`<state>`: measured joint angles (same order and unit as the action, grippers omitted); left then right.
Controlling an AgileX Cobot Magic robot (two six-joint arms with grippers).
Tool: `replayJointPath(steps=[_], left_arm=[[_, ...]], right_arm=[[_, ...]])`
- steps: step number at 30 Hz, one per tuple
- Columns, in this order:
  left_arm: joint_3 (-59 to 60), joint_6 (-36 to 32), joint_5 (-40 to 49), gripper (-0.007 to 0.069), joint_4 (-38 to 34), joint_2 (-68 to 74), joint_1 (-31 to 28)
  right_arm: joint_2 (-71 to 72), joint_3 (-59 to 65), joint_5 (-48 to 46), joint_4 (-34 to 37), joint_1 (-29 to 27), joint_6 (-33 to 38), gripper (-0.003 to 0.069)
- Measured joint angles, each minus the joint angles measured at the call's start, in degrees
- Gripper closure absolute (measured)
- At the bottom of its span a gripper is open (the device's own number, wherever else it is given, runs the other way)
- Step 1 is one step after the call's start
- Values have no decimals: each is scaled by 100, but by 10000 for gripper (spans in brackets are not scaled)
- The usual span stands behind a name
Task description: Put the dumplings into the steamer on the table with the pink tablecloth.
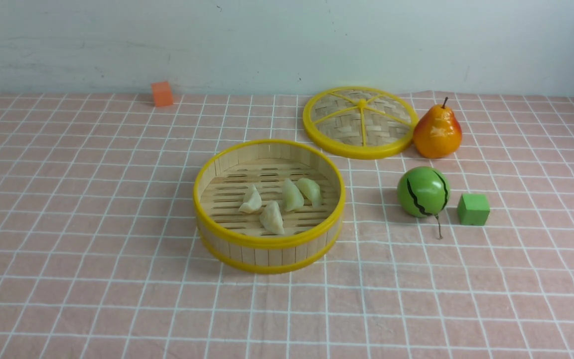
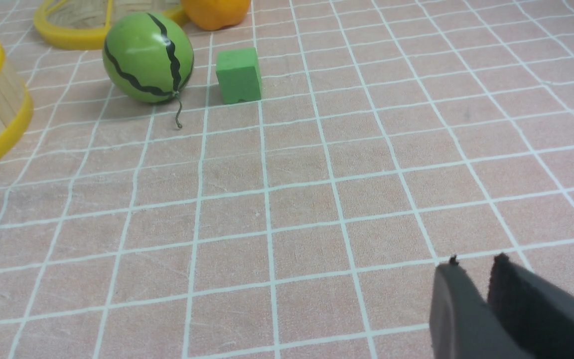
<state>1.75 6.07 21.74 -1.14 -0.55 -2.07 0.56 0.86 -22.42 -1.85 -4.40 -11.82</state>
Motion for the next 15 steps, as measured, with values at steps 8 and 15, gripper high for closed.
replayJointPath(steps=[8, 15], left_arm=[[0, 0, 0, 621, 0, 0, 0], [0, 0, 0, 620, 0, 0, 0]], right_arm=[[0, 0, 0, 0, 0, -2, 545], [0, 0, 0, 0, 0, -2, 543]])
